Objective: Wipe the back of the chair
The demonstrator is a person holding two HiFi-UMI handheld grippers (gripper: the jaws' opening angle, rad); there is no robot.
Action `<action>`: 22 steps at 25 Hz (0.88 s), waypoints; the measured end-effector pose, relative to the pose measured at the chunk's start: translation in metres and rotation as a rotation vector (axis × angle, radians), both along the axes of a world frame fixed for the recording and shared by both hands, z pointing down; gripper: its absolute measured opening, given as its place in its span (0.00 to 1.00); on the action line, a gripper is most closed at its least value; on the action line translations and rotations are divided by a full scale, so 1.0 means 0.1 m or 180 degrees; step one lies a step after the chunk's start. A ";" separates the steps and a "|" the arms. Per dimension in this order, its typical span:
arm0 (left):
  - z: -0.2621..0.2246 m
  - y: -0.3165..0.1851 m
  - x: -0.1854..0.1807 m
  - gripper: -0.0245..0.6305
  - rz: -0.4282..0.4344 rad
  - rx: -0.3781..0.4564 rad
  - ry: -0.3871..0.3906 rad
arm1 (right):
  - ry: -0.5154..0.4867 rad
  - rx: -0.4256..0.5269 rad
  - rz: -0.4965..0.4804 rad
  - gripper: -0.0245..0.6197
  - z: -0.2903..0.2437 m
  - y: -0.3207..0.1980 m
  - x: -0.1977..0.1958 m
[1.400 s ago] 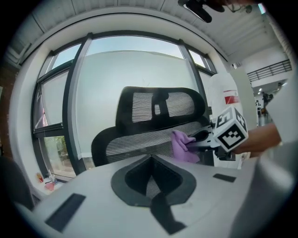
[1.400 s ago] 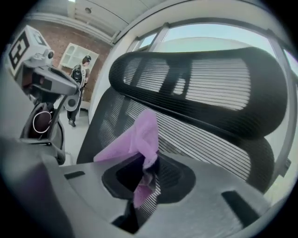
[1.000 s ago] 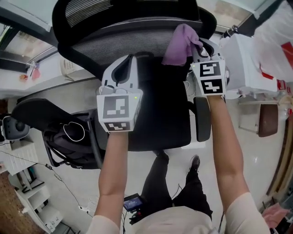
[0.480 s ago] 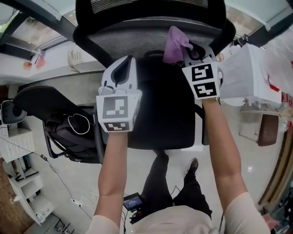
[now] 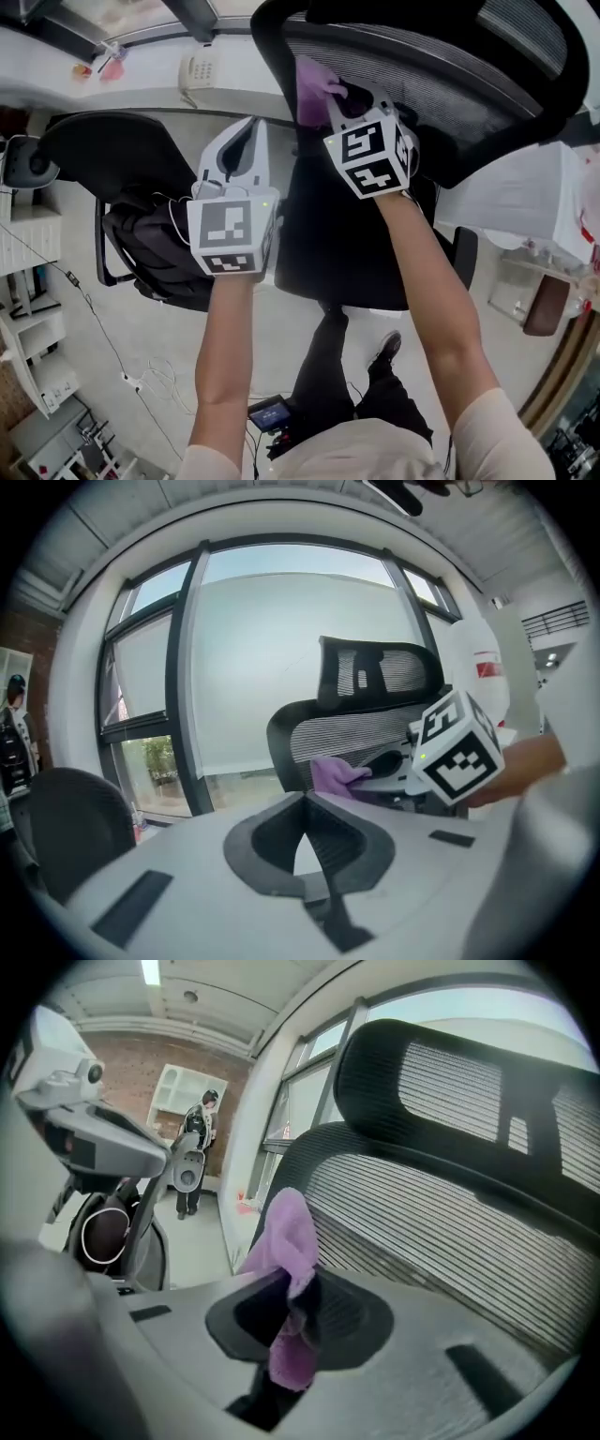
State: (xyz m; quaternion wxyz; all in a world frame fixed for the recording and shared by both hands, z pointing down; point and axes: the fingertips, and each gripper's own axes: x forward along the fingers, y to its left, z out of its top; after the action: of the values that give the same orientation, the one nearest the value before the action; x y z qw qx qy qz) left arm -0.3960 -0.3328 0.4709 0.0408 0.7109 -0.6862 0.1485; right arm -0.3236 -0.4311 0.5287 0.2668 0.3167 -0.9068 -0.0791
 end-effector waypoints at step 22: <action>0.03 -0.64 2.35 0.05 0.0998 -0.0030 0.0094 | -0.0114 -0.0005 0.1640 0.12 -0.11 -0.48 3.49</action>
State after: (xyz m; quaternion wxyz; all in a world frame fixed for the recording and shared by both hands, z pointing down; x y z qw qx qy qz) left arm -0.1612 -0.3970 0.4742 0.0306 0.8113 -0.5654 0.1457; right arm 0.0250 -0.4789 0.5173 0.2623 0.5385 -0.8008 -0.0022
